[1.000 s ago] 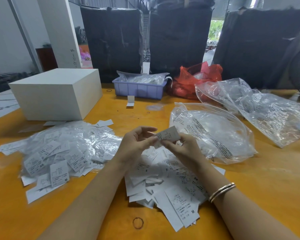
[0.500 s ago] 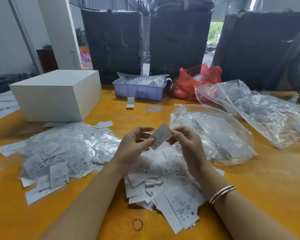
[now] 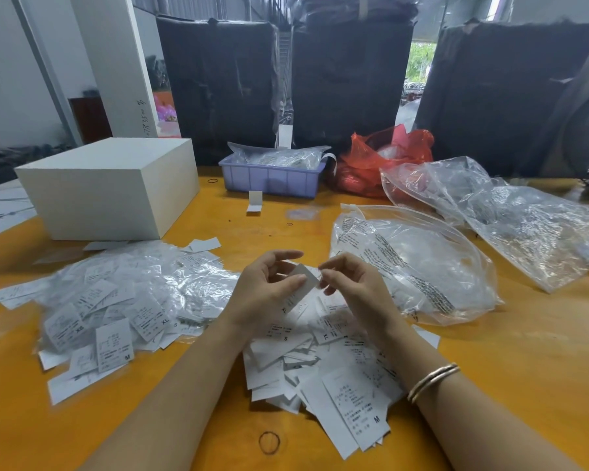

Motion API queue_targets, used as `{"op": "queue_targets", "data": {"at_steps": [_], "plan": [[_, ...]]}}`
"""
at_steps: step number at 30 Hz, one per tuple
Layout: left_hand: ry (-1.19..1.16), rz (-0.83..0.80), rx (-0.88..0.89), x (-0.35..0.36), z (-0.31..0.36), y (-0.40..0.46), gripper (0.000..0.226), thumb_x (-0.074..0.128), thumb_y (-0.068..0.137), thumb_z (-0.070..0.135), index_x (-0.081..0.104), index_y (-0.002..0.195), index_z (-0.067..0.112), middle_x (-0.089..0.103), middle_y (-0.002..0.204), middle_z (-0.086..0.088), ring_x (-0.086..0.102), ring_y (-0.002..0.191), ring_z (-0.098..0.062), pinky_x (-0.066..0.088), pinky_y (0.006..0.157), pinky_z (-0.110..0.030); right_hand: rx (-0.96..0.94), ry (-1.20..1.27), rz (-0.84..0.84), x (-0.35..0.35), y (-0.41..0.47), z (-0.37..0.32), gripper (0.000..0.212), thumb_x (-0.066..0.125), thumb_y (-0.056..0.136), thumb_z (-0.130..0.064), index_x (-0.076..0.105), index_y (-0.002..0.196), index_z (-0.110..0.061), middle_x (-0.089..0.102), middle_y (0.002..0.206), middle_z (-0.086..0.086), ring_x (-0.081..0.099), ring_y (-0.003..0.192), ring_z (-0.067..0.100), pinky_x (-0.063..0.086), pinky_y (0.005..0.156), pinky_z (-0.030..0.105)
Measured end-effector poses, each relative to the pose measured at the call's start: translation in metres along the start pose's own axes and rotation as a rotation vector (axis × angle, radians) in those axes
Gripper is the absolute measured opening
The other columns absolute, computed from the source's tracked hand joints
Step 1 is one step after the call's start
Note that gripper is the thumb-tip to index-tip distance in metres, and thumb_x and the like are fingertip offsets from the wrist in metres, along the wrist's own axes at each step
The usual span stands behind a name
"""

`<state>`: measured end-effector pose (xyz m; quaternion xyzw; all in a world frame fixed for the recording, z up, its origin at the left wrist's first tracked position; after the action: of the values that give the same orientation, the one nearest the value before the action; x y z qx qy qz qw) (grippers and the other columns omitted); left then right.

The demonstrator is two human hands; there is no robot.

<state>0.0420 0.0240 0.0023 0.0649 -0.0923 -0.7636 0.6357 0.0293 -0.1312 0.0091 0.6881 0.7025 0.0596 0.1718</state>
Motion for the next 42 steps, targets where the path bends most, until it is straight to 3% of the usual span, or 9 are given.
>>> {"op": "queue_targets", "data": {"at_steps": [6,12,21,24,28,32,34,38,42], "plan": [[-0.001,0.061,0.040,-0.002,0.000,0.000,0.028,0.069,0.082,0.006,0.064,0.104,0.023,0.064,0.090,-0.004,0.063,0.079,-0.007,0.052,0.069,-0.017,-0.212,-0.387,-0.060,0.012,-0.006,-0.006,0.011,0.070,0.082,-0.022,0.071,0.083,-0.010,0.069,0.074,-0.005,0.064,0.069,0.009,0.053,0.068,0.027],[0.004,-0.071,-0.007,0.000,0.004,-0.002,0.039,0.072,0.079,0.011,0.061,0.114,0.025,0.070,0.091,0.006,0.066,0.086,-0.006,0.050,0.070,-0.015,-0.076,-0.029,0.046,0.007,-0.001,-0.001,0.018,0.062,0.081,0.006,0.065,0.079,-0.011,0.067,0.069,-0.001,0.064,0.067,0.012,0.054,0.068,0.026],[0.152,-0.183,-0.068,0.005,0.003,-0.005,0.052,0.066,0.082,-0.003,0.054,0.117,0.034,0.066,0.098,-0.014,0.061,0.078,-0.012,0.054,0.074,-0.030,-0.044,0.146,0.234,-0.021,0.006,0.003,0.019,0.062,0.084,0.002,0.061,0.089,-0.016,0.065,0.076,0.002,0.063,0.069,0.010,0.051,0.067,0.018],[0.141,-0.114,-0.057,0.001,0.004,-0.003,0.053,0.053,0.085,-0.010,0.054,0.112,0.035,0.061,0.093,-0.008,0.057,0.084,-0.014,0.054,0.076,-0.027,-0.222,-0.171,0.483,-0.049,0.008,-0.007,0.019,0.054,0.088,0.002,0.061,0.091,-0.016,0.065,0.084,0.005,0.058,0.070,0.012,0.050,0.066,0.022],[0.176,0.144,0.009,-0.015,0.013,0.001,0.042,0.044,0.084,-0.009,0.058,0.102,0.027,0.059,0.086,-0.002,0.055,0.075,-0.010,0.046,0.051,-0.011,-0.231,-0.703,0.697,-0.089,0.012,-0.001,0.023,0.048,0.091,-0.003,0.067,0.104,-0.008,0.069,0.103,0.011,0.059,0.095,0.028,0.041,0.085,0.039],[0.589,0.513,0.134,-0.045,0.019,0.002,0.032,0.046,0.088,0.001,0.055,0.113,0.019,0.057,0.081,-0.001,0.055,0.070,-0.018,0.045,0.049,-0.023,0.225,-1.161,0.314,-0.097,0.024,0.037,0.031,0.037,0.096,-0.016,0.061,0.116,-0.016,0.063,0.116,0.009,0.053,0.107,0.029,0.034,0.089,0.038],[0.816,0.560,0.092,-0.057,0.016,0.003,0.040,0.045,0.088,0.004,0.047,0.127,0.013,0.056,0.084,-0.006,0.052,0.074,-0.026,0.038,0.057,-0.029,0.304,-1.337,0.208,-0.094,0.025,0.044,0.026,0.038,0.095,-0.018,0.060,0.108,-0.018,0.061,0.112,0.008,0.053,0.104,0.028,0.034,0.086,0.037],[1.291,0.468,-0.187,-0.062,0.003,0.002,0.055,0.044,0.086,0.010,0.035,0.139,0.015,0.059,0.113,-0.013,0.051,0.102,-0.032,0.040,0.082,-0.040,0.279,-1.438,0.292,-0.094,0.028,0.041,0.020,0.049,0.092,-0.023,0.068,0.098,-0.021,0.061,0.102,0.003,0.054,0.098,0.025,0.033,0.082,0.035],[1.468,0.478,-0.039,-0.052,0.003,0.000,0.059,0.051,0.080,0.012,0.041,0.137,0.022,0.043,0.133,-0.007,0.036,0.116,-0.026,0.031,0.088,-0.035,0.162,-1.259,0.448,-0.095,0.023,0.035,0.011,0.058,0.088,-0.025,0.069,0.089,-0.023,0.064,0.094,0.001,0.053,0.094,0.025,0.026,0.079,0.036]]}}
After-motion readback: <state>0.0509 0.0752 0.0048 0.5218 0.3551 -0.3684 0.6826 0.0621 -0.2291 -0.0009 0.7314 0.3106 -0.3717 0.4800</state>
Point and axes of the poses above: each hand's wrist, its own y-axis towards the middle knuckle, its own x-axis out of the palm, z = x × y, the point moved 4 cm from there along y, towards the middle knuckle
